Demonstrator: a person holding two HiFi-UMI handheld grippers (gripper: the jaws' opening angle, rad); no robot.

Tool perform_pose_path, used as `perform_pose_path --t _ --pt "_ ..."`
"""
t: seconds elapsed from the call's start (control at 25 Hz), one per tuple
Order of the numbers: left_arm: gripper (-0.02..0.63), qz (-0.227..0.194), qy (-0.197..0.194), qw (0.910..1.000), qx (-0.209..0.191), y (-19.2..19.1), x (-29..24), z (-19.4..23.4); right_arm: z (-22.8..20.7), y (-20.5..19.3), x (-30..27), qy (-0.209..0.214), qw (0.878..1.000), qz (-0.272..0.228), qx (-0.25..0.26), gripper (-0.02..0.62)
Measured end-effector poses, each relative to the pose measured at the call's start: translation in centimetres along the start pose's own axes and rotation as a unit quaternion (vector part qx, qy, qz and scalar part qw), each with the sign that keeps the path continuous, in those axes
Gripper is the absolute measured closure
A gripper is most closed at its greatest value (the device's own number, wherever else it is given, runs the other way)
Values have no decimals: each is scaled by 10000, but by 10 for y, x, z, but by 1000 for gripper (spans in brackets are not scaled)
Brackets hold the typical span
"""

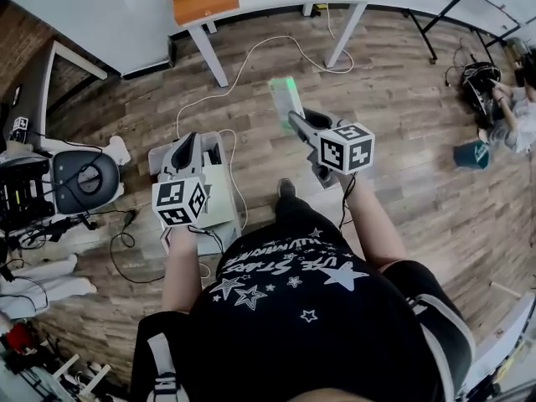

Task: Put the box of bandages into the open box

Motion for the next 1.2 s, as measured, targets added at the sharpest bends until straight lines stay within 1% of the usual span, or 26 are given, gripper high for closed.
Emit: perform_pose_path --t 0.12,0.28,0.56,0.76,0.96,1.2 --pt "586 -26 107 9999 30 11 -34 -13 -34 13 -12 175 9998 46 60 482" --pt "586 -63 167 9998 66 20 -70 -24 -67 23 -29 331 9994 85 92 482" --pt "586 -88 250 9995 167 27 -103 -31 -98 31 -45 435 9989 137 62 482" --pt "586 -157 327 9991 237 37 -127 -18 -113 39 -65 498 9985 204 117 482" --pt "586 -166 280 9989 339 47 -161 -1 -133 54 -93 474 9983 265 190 482" --pt "586 -112 141 9988 446 71 -213 53 -148 87 -156 353 9984 339 271 482"
Point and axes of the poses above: the fingertips, and each gripper's own axes: x backward along the fingers, z to its left, y out of its top, the point moved 4 cm from there along x, backward along the fingers, and after that the axes turned 14 degrees about x, right-handed, at the moved point
